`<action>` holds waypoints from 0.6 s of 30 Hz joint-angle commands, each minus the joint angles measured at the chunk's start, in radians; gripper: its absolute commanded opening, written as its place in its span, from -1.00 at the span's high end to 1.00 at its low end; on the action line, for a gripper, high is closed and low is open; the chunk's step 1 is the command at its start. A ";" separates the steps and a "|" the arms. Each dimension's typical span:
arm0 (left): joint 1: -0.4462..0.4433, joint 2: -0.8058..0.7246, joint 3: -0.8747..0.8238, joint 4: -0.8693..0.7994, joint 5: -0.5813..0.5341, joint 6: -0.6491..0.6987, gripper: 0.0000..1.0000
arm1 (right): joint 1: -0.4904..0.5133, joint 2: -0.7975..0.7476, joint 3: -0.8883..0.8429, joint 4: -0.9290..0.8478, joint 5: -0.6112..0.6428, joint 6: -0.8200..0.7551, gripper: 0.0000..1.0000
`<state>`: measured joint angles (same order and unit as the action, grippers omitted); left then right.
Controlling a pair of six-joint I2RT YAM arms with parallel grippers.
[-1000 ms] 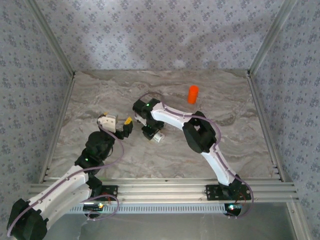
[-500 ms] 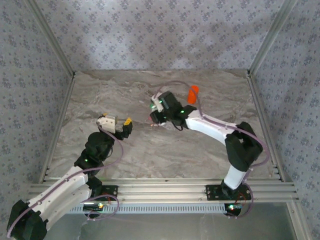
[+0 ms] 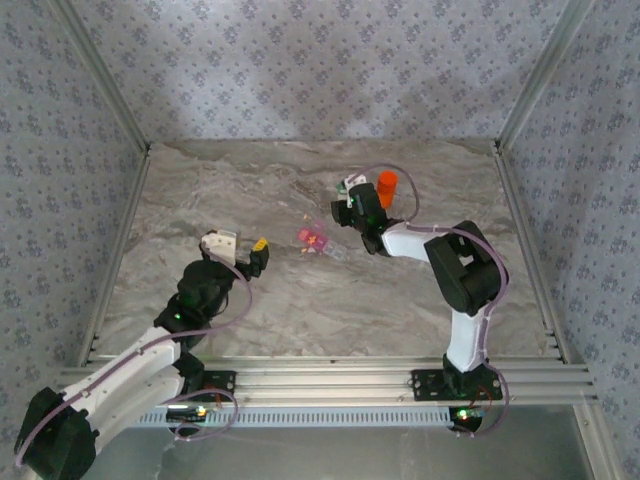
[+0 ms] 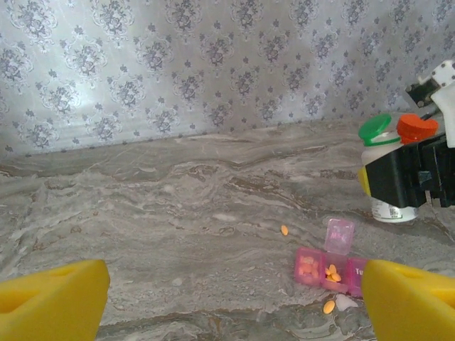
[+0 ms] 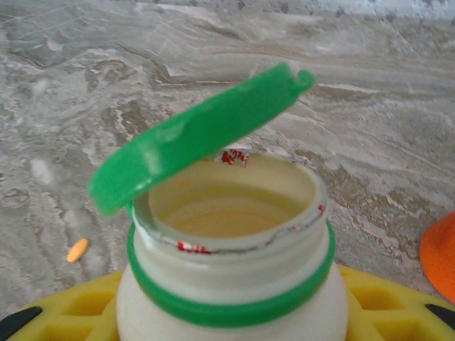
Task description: Sort the pills into containers
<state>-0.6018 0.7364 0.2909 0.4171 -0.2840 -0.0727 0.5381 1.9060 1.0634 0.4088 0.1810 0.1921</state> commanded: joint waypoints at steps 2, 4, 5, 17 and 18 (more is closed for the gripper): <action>0.007 0.010 -0.008 0.052 0.013 -0.011 -0.82 | 0.013 0.022 -0.023 0.083 0.090 0.068 0.18; 0.007 0.018 -0.007 0.057 0.017 -0.013 -0.82 | 0.020 0.021 -0.037 0.078 0.103 0.078 0.15; 0.007 0.023 -0.007 0.058 0.018 -0.015 -0.82 | 0.024 0.017 -0.042 0.079 0.114 0.069 0.12; 0.007 0.008 -0.012 0.060 0.043 -0.045 -0.82 | 0.068 -0.002 -0.096 0.043 0.219 0.093 -0.01; 0.008 0.004 -0.012 0.058 0.046 -0.049 -0.82 | 0.075 -0.002 -0.119 0.069 0.230 0.088 -0.03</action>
<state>-0.6018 0.7677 0.2909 0.4454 -0.2539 -0.0990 0.5827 1.9186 0.9913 0.4404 0.3340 0.2733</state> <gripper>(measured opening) 0.911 0.516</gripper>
